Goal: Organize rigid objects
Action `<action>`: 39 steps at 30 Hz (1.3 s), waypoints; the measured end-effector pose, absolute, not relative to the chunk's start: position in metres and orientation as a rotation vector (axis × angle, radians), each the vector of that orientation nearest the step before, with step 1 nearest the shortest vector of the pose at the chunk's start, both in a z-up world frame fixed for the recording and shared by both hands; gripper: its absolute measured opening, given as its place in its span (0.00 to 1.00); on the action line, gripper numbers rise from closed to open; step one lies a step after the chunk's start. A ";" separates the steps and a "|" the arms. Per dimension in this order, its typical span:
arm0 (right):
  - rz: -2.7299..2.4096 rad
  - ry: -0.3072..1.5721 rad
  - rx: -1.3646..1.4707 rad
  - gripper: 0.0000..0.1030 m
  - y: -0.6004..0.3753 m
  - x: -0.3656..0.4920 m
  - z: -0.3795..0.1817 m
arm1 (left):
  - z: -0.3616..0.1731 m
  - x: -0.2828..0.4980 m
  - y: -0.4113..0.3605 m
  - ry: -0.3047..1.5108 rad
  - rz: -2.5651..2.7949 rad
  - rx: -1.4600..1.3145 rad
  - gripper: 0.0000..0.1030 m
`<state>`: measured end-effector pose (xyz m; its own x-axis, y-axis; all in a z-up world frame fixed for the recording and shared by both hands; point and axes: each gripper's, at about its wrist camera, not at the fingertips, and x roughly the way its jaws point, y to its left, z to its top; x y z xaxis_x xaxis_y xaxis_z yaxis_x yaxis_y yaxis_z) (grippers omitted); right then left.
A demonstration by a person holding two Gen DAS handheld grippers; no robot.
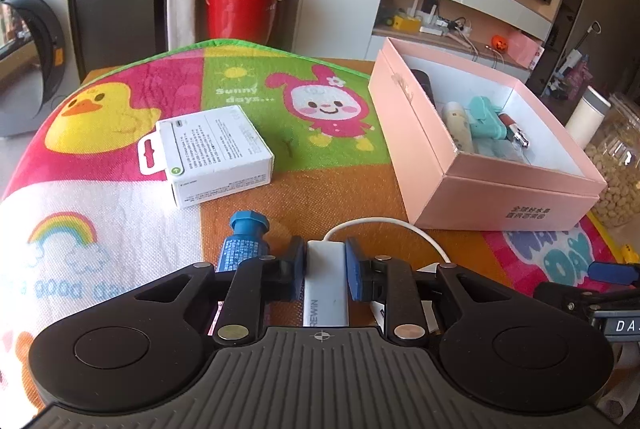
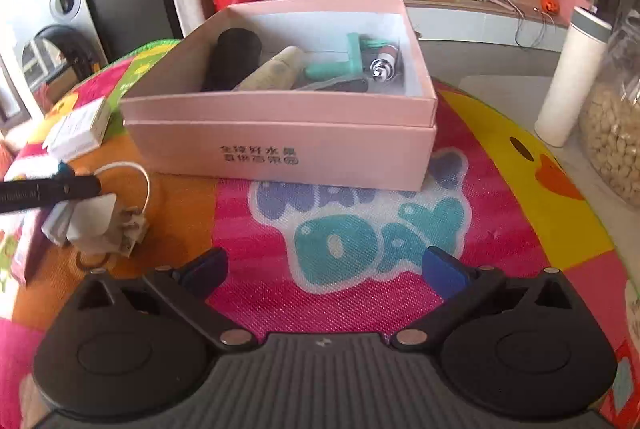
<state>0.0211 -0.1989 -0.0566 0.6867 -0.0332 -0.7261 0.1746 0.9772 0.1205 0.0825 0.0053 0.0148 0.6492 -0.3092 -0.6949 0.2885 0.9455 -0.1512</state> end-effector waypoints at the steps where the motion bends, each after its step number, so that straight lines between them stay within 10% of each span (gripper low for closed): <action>1: -0.136 0.814 0.193 1.00 -0.197 0.023 -0.056 | 0.015 0.082 0.005 0.792 -0.339 -0.020 0.26; 16: 0.121 0.675 -0.008 0.94 -0.127 0.004 -0.035 | 0.018 0.095 0.004 0.836 -0.347 -0.020 0.26; 22: 0.232 0.612 -0.226 0.54 -0.054 0.017 -0.031 | 0.025 0.112 0.005 0.925 -0.383 -0.011 0.26; 27: 0.207 0.650 -0.179 0.43 -0.052 0.045 -0.038 | 0.024 0.113 0.009 0.931 -0.398 -0.031 0.26; 39: 0.208 0.700 -0.263 0.44 -0.106 -0.022 -0.041 | 0.020 0.108 0.017 0.902 -0.421 -0.076 0.26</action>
<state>-0.0218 -0.1059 -0.0415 0.7466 0.1005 -0.6577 -0.2752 0.9466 -0.1677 0.1080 0.0169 0.0202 0.5447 -0.3857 -0.7447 0.3226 0.9160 -0.2384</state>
